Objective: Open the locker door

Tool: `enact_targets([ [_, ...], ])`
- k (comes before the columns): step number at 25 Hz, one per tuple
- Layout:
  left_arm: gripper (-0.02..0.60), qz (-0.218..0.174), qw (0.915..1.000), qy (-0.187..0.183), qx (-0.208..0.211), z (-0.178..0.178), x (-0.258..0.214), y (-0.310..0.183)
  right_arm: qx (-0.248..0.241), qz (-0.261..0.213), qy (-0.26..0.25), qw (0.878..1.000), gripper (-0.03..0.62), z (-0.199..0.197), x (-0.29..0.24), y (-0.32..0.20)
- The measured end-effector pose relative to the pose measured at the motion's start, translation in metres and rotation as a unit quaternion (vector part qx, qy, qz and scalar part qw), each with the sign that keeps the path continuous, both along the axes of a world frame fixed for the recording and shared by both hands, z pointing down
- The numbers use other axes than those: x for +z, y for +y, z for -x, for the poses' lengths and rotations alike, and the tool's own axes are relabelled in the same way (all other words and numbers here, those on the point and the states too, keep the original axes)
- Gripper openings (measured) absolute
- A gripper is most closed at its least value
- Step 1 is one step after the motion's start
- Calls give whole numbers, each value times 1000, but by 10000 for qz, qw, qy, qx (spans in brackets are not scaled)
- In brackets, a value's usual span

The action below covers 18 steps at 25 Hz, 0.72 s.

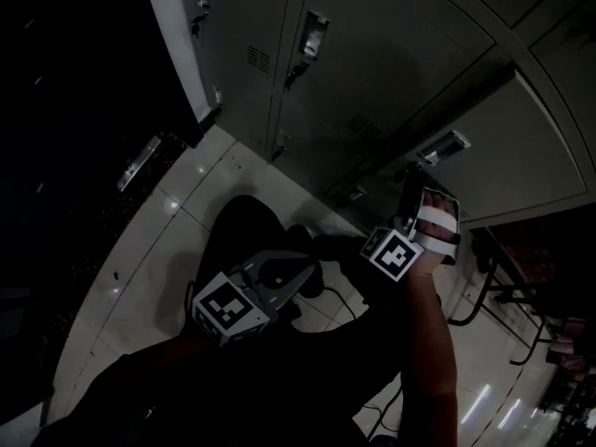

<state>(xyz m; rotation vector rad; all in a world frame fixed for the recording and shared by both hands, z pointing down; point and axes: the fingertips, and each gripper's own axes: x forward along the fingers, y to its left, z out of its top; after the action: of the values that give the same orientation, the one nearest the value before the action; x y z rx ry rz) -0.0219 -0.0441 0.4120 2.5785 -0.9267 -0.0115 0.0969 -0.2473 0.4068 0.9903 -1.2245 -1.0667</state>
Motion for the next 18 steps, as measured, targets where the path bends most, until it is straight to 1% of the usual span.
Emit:
enact_targets([
  [2,12,73,9999,-95,68,-2,3,2,-154,-4,-110,9998,29,0,-4,40],
  [4,12,114,9997,-166,154,-5,6,3,-140,66,-313,9994,32,-12,-5,88],
  [7,12,26,9996,-124,269,-13,7,4,198,220,-494,9983,35,-48,-5,148],
  [9,12,53,9992,-160,374,-21,8,8,494,381,-515,9967,34,-79,0,175],
  [12,12,-14,9983,-202,537,-36,3,13,835,464,-589,9937,34,-117,5,198],
  [15,11,-118,9971,-218,714,-49,-3,18,1062,423,-720,9908,32,-141,7,209],
  [18,12,-111,9966,-279,770,-57,-5,24,1158,386,-776,9895,31,-158,4,214],
])
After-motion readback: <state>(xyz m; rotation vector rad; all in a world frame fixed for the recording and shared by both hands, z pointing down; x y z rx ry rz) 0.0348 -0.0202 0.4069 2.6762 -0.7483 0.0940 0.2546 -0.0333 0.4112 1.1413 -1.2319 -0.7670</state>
